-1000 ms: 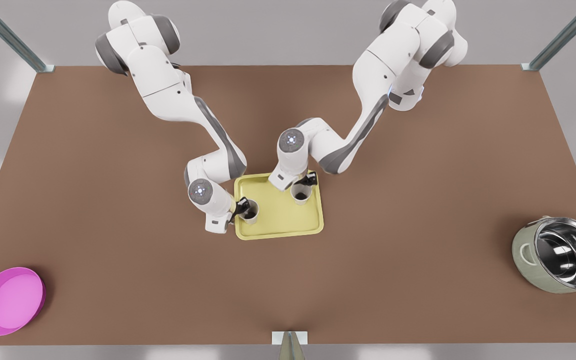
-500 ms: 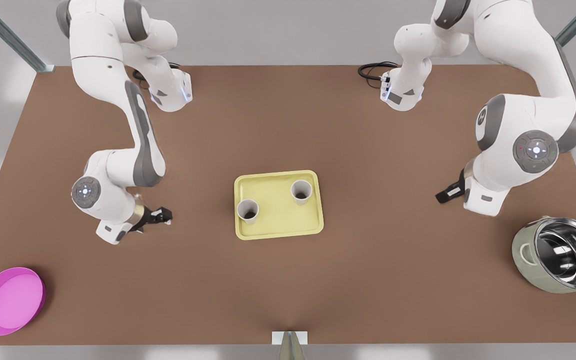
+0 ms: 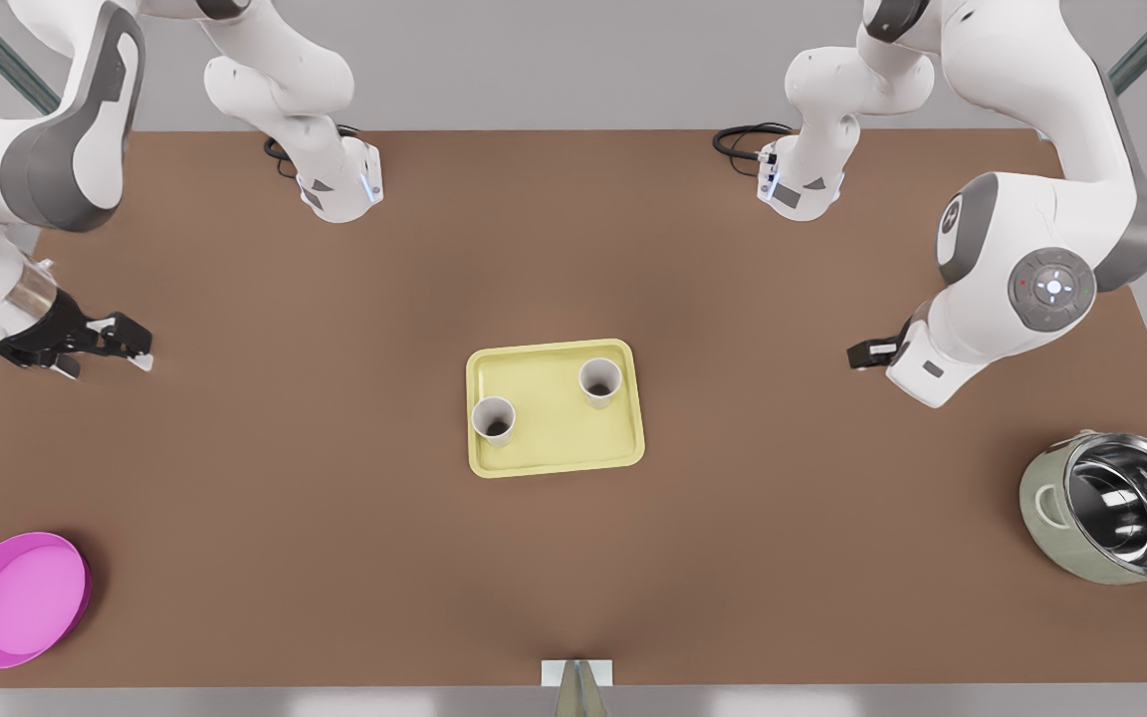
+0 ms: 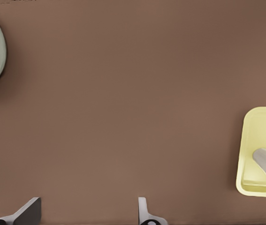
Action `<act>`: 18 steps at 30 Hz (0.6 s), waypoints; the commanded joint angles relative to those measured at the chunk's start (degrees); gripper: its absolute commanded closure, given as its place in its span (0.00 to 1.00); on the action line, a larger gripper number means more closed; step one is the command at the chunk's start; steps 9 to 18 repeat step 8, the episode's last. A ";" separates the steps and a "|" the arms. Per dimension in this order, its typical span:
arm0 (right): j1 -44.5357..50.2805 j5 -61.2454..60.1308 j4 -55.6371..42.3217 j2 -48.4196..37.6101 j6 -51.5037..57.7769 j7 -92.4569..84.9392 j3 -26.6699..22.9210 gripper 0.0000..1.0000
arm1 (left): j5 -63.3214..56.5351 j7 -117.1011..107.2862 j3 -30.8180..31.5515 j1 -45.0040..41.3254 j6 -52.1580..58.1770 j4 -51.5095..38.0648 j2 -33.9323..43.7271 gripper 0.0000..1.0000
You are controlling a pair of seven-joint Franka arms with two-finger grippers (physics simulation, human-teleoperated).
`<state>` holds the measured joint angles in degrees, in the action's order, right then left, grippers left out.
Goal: Use both arms to respectively pick up the white IKEA cups from the middle-left and middle-right positions, then place the white IKEA cups onto the middle-middle tray, ensuring that the cups remain upright and do not tip over
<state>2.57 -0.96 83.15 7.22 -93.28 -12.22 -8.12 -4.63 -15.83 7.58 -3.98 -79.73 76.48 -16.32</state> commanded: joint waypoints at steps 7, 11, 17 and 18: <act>3.14 3.94 0.34 0.34 5.83 1.67 1.44 0.00 | 0.85 14.77 0.07 -0.07 0.28 -0.02 0.06 0.00; 3.05 3.94 0.34 0.34 5.83 1.67 1.44 0.00 | 0.85 14.77 0.07 -0.07 0.28 -0.02 0.06 0.00; 3.05 3.94 0.34 0.34 5.83 1.67 1.44 0.00 | 0.85 14.77 0.07 -0.07 0.28 -0.02 0.06 0.00; 3.05 3.94 0.34 0.34 5.83 1.67 1.44 0.00 | 0.85 14.77 0.07 -0.07 0.28 -0.02 0.06 0.00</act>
